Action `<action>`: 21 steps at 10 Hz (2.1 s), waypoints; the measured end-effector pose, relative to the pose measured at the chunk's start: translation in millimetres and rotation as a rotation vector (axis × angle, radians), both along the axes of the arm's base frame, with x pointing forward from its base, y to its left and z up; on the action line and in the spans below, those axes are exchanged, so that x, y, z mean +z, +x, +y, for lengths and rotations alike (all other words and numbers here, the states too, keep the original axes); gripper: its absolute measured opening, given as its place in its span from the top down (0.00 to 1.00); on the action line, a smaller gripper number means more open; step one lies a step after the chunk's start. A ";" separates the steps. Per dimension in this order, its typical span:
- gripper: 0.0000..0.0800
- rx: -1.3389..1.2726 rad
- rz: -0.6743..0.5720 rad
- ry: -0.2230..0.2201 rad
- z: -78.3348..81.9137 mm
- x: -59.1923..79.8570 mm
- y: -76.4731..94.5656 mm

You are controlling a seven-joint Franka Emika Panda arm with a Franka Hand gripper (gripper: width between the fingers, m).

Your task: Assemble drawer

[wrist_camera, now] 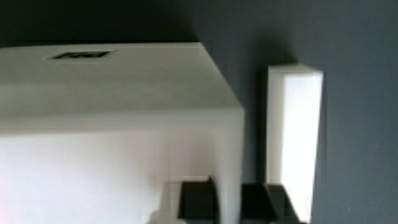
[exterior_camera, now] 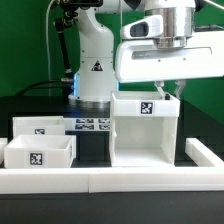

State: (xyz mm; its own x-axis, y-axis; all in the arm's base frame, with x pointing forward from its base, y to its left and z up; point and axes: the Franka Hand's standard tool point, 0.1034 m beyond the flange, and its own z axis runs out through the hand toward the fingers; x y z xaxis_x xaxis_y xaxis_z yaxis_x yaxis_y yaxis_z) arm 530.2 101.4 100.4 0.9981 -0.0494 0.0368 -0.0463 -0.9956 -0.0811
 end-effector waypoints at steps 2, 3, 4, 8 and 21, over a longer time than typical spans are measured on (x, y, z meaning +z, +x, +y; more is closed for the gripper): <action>0.95 -0.006 -0.020 0.008 2.0 0.6 21.2; 0.95 -0.007 -0.029 0.011 2.8 0.5 29.1; 0.95 -0.008 -0.037 0.014 4.2 1.1 35.4; 0.95 -0.038 -0.038 0.018 6.9 2.9 36.6; 0.95 -0.909 0.038 0.096 14.8 2.6 39.4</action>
Offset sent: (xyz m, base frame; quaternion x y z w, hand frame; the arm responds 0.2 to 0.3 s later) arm 0.0332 -0.0032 -0.0175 -0.0097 0.0152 -0.0084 0.9998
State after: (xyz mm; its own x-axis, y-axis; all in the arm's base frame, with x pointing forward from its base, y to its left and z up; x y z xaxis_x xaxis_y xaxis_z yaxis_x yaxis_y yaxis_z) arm 569.6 116.2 103.0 0.5741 -0.8178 -0.0397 -0.8132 -0.5639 -0.1440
